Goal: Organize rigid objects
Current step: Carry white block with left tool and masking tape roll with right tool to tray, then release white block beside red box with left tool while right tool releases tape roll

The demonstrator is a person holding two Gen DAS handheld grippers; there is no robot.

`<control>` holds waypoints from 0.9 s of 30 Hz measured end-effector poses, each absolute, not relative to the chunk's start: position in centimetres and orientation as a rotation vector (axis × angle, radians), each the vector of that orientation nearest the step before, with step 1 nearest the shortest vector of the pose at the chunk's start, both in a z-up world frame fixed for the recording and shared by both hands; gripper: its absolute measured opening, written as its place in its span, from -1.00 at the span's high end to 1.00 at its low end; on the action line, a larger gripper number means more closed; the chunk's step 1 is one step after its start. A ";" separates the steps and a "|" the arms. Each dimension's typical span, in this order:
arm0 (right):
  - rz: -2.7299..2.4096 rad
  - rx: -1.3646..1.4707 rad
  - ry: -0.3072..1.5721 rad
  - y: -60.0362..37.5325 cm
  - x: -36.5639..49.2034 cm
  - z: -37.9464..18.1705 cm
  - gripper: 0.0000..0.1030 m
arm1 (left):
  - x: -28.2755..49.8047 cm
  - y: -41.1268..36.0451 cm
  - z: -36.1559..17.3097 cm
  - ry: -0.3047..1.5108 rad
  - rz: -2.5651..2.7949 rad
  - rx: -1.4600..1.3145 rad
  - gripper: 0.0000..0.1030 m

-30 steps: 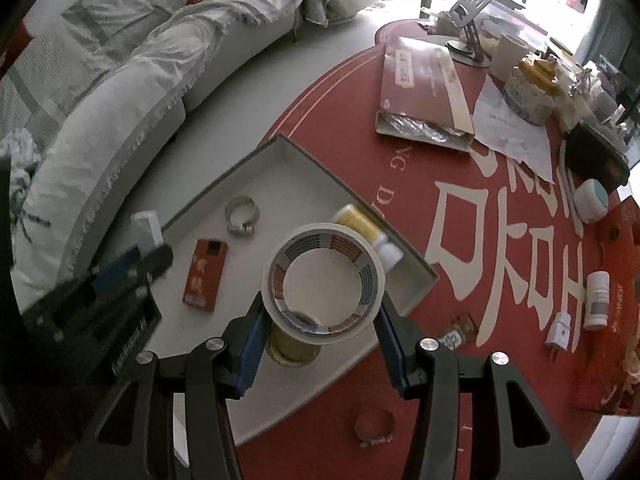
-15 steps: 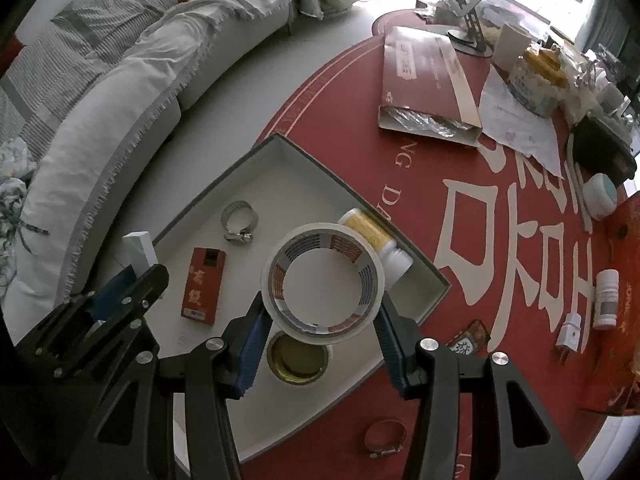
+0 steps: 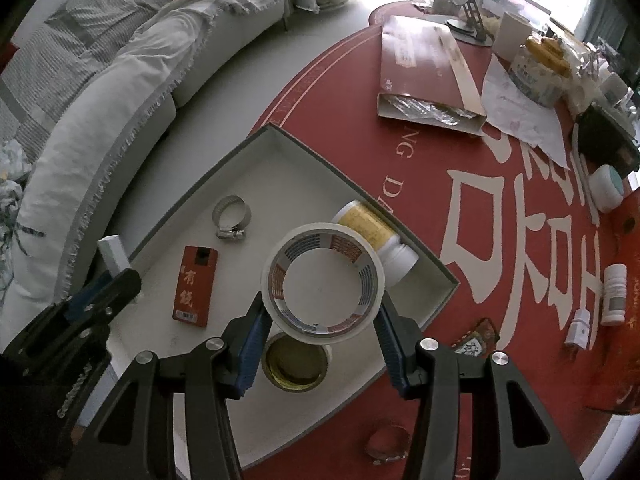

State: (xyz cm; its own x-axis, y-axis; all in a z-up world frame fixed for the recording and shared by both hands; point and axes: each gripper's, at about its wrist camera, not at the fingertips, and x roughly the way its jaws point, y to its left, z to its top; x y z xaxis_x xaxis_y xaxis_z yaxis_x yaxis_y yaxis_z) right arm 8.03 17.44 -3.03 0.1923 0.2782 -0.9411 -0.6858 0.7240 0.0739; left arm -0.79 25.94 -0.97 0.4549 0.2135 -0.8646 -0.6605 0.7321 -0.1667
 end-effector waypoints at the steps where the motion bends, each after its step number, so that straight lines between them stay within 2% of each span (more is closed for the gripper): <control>1: 0.705 -0.409 1.200 17.5 8.0 -3.2 -0.02 | -0.9 25.9 -1.0 0.957 0.570 -0.529 0.52; 15: 0.691 -0.428 1.226 17.9 8.5 -4.7 -0.02 | 0.9 24.2 -2.8 1.043 0.588 -0.500 0.51; 17: 0.702 -0.429 1.254 17.9 8.5 -5.0 -0.13 | 1.1 24.0 -3.1 1.066 0.586 -0.507 0.12; 18: 0.698 -0.437 1.261 17.9 8.5 -5.1 -0.40 | 1.0 24.0 -3.2 1.076 0.616 -0.502 -0.06; 19: 0.663 -0.457 1.250 17.6 8.6 -5.1 -0.58 | 0.8 24.1 -3.3 1.086 0.649 -0.499 -0.30; 20: 0.645 -0.464 1.241 17.3 8.8 -5.1 -0.64 | 0.6 24.2 -3.3 1.088 0.658 -0.508 -0.41; 22: 0.639 -0.445 1.242 16.5 9.1 -4.8 -0.68 | 0.1 24.6 -3.5 1.097 0.662 -0.543 -0.78; 24: 0.635 -0.413 1.275 15.5 9.3 -4.7 -0.68 | -0.3 24.6 -3.4 1.098 0.669 -0.559 -0.98; 26: 0.630 -0.378 1.293 14.5 9.3 -4.6 -0.71 | -0.6 24.3 -3.0 1.092 0.687 -0.542 -0.99; 27: 0.628 -0.362 1.299 14.0 9.3 -4.5 -1.00 | -0.5 24.1 -2.9 1.098 0.686 -0.535 -0.99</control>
State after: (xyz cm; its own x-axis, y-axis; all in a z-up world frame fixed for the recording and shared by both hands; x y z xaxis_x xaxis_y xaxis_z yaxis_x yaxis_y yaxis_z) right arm 9.27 14.02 -4.47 0.1372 0.2261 -0.9644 -0.6155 0.7823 0.0959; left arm -0.52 24.10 -2.90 0.2901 0.2340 -0.9279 -0.7316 0.6793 -0.0574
